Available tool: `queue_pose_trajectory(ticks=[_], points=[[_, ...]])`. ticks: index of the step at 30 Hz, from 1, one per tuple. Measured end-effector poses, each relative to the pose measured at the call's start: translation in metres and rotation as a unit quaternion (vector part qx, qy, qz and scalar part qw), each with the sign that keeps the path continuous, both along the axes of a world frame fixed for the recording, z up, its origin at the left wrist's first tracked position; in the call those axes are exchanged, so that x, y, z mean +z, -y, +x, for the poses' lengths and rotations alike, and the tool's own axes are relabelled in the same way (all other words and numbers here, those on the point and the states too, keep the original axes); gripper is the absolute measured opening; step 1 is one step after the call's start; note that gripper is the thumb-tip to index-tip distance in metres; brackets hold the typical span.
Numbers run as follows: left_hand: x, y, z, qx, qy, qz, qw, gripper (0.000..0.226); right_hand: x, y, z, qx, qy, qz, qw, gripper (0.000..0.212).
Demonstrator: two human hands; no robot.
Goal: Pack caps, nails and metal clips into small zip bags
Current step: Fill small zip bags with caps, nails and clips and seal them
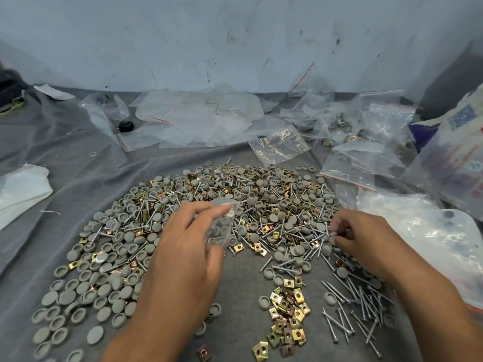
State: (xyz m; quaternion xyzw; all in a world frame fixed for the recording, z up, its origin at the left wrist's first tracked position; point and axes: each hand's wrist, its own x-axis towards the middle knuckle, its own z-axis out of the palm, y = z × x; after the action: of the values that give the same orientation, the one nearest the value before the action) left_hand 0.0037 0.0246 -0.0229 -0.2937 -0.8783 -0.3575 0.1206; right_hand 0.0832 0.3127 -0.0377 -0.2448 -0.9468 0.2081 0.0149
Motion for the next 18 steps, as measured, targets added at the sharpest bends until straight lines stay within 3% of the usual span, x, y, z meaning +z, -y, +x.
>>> queue_pose_trajectory(ticks=[5,9,13,16,18], points=[[0.0,0.002,0.0,-0.005,0.004,-0.015,1.0,0.055,0.0,-0.001,0.001,-0.032,-0.023,-0.04,0.998,0.017],[0.001,0.001,0.0,-0.012,0.004,-0.016,1.0,0.052,0.015,0.017,-0.001,-0.042,-0.2,-0.079,0.976,0.013],[0.004,0.0,0.002,-0.023,0.006,-0.008,1.0,0.054,0.028,0.074,-0.01,0.116,-0.352,-0.142,0.918,0.016],[0.004,0.0,0.001,-0.036,-0.002,-0.008,0.999,0.056,0.023,0.112,-0.015,0.231,-0.398,-0.089,0.883,0.016],[0.003,0.0,0.0,-0.043,-0.001,-0.009,0.999,0.056,0.017,0.123,-0.017,0.252,-0.395,-0.06,0.881,0.019]])
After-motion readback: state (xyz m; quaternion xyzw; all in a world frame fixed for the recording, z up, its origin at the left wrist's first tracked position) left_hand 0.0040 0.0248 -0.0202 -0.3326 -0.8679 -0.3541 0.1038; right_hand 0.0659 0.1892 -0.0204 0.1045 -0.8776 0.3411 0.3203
